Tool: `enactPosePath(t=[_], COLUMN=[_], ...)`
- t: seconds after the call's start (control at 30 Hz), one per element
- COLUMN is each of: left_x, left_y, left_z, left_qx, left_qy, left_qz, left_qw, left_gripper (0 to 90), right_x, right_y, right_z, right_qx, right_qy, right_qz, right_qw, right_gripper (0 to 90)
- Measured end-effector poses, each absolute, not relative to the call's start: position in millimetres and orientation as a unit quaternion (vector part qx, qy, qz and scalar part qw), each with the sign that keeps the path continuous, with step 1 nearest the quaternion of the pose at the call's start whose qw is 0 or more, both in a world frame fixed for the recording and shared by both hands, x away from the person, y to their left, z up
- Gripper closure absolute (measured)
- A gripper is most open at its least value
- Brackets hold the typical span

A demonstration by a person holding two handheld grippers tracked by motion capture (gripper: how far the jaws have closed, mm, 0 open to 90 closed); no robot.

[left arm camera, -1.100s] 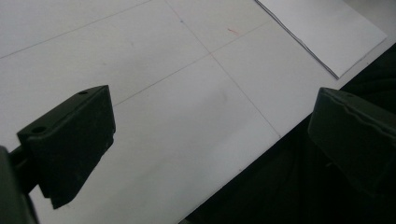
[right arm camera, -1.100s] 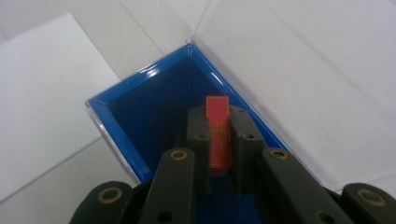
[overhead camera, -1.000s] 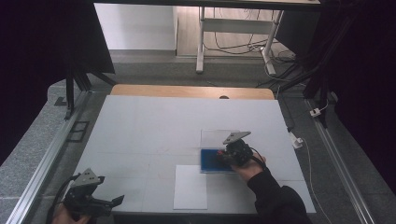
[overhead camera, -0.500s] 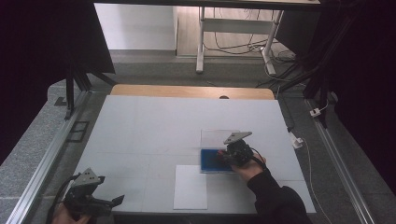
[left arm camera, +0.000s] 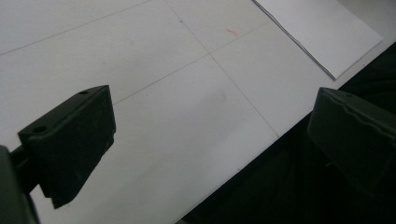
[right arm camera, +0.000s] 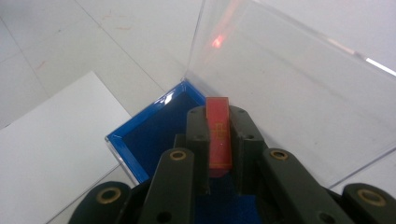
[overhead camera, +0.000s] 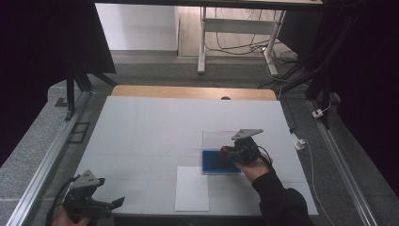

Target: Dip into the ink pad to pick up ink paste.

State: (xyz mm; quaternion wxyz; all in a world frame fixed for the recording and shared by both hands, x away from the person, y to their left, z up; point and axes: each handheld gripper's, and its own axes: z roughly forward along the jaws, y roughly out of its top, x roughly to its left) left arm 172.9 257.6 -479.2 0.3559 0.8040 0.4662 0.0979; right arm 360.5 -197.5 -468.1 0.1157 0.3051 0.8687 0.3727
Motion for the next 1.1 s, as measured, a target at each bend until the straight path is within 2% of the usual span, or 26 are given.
enactPosePath(t=[0.83,1.1], left_x=[173,173], left_y=[257,256], left_z=[-479,-479], left_qx=[0.807,0.808], left_qy=[0.463,0.463], left_qz=[0.101,0.101], left_qw=[0.353,0.351], left_gripper=[1.4,1.5], right_x=[359,357], right_y=[-178,-174], right_z=[-486,-487], right_qx=[0.273,0.267], right_qy=[0.899,0.904], right_qz=[0.326,0.314], right_qw=[0.102,0.113], right_gripper=[80.1,80.4])
